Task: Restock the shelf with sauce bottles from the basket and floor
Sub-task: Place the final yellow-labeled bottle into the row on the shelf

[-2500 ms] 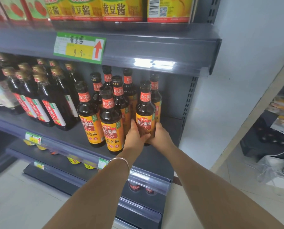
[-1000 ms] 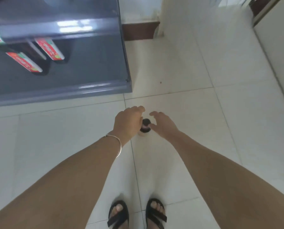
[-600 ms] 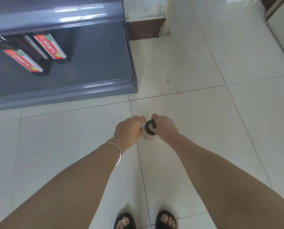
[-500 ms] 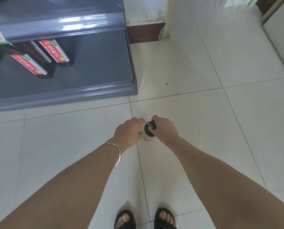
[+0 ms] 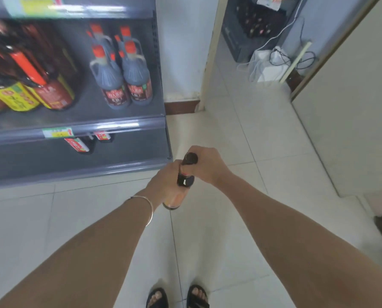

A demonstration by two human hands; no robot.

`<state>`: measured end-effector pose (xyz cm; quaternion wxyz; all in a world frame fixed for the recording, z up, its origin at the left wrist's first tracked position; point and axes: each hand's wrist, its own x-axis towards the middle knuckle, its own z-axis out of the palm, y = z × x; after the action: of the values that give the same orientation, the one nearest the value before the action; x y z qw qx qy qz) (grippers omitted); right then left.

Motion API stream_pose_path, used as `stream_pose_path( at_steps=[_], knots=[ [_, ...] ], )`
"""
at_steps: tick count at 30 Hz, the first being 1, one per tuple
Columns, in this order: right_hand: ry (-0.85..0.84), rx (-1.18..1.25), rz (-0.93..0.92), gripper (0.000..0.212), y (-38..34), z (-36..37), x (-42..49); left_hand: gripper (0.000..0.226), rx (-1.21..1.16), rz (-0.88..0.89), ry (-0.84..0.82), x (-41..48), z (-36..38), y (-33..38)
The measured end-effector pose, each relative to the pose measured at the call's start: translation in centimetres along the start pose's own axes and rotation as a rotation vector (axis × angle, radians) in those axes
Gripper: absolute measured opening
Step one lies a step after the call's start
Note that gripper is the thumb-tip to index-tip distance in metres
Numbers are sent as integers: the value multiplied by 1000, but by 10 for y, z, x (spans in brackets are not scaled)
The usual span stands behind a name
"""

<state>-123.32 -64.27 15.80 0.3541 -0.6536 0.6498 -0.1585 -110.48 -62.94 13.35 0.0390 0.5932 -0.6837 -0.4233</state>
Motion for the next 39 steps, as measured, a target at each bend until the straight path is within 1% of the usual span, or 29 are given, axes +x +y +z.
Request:
stream_pose_path(
  at_steps=[1,2,4,6,9,12,14,16,18,20,22,24,26,28,30,32,34,37,39],
  knots=[
    [22,12,-26,23,-18,-18,-3,34,-22,30,32,-9,-16,14],
    [44,17,-50,24,-35,-36,-6,37,-43,55,61,-17,-31,26],
    [75,11,-85,24,-69,-69,-13,48,-78,95,104,-34,-62,49],
    [101,3,-116,24,-98,-98,-19,54,-109,124,132,-49,-92,70],
    [140,30,-170,26,-141,-138,-28,54,-166,152,187,-73,-133,104],
    [187,37,-230,20,-178,-177,-34,57,-128,176,290,-90,-168,142],
    [215,65,-279,26,-198,-202,-35,55,-93,189,366,-101,-193,169],
    [225,97,-325,35,-218,-227,-38,51,-89,184,439,-116,-218,194],
    [227,164,-326,42,-232,-249,-42,49,-136,169,502,-130,-242,215],
    [238,251,-278,36,-239,-262,-46,51,-178,138,575,-142,-265,231],
    [233,237,-214,35,-245,-267,-49,54,-179,93,650,-151,-286,242],
    [136,120,-193,39,-254,-265,-52,55,-169,65,723,-159,-305,251],
    [20,42,-234,41,-272,-257,-54,52,-163,47,794,-164,-320,257],
    [0,58,-238,48,-292,-244,-45,53,-176,19,849,-167,-334,258],
    [17,94,-200,61,-309,-230,-26,56,-193,-31,878,-167,-347,254],
    [3,145,-178,76,-324,-216,-9,60,-199,-89,895,-164,-358,247],
    [37,135,-172,88,-338,-202,6,61,-182,-135,906,-158,-370,235],
    [128,41,-159,85,-351,-188,26,63,-149,-136,877,-149,-389,216],
    [115,38,-151,78,-358,-180,45,64,-113,-80,778,-141,-409,198]
  ],
)
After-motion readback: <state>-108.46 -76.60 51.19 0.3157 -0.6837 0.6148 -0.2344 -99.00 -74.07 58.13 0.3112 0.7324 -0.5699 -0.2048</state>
